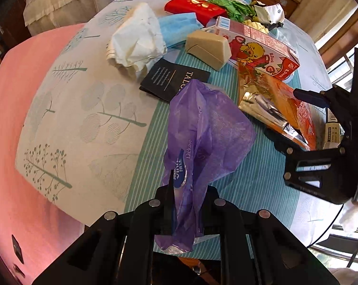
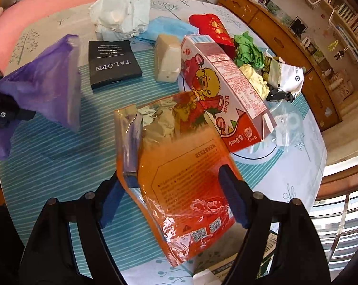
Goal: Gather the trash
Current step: 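Lift the purple bag and orange packet and carry both over the bin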
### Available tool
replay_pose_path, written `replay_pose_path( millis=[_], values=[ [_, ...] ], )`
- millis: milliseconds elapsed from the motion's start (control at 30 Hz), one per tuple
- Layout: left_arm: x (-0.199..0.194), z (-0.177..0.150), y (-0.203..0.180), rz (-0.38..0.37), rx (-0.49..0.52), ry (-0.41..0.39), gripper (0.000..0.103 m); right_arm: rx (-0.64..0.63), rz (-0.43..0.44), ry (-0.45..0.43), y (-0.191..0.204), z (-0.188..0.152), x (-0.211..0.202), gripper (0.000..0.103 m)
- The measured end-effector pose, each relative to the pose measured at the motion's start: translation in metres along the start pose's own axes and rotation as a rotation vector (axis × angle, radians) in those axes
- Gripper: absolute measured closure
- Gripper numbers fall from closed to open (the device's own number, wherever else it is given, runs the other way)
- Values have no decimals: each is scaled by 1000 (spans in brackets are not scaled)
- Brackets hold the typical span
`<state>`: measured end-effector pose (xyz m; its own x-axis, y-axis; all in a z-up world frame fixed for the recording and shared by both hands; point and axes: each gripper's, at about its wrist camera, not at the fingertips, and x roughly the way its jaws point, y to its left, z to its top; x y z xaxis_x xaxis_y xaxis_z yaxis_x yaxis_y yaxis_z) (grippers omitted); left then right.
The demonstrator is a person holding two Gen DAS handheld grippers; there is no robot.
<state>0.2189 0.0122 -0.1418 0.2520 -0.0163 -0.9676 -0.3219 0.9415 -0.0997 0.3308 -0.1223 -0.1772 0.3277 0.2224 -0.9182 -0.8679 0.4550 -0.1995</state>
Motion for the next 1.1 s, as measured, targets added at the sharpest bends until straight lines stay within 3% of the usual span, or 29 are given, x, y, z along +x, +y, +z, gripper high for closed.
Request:
replay_pose_path(
  millis=[167, 200, 367, 600, 800, 1100],
  values=[
    [-11, -6, 14, -8, -15, -3, 91, 46, 73, 15, -11, 7, 2, 61],
    [-14, -8, 16, -8, -13, -4, 91, 55, 87, 17, -12, 9, 2, 74],
    [-28, -8, 21, -14, 12, -7, 91, 160, 124, 10, -22, 14, -9, 94],
    [-61, -9, 40, -39, 71, -32, 91, 437, 243, -48, -34, 12, -52, 102],
    [-86, -10, 65, -89, 177, -50, 91, 626, 257, -102, -17, 7, -96, 103],
    [-123, -38, 115, -153, 404, -60, 91, 943, 296, -185, 67, -16, -165, 103]
  ],
)
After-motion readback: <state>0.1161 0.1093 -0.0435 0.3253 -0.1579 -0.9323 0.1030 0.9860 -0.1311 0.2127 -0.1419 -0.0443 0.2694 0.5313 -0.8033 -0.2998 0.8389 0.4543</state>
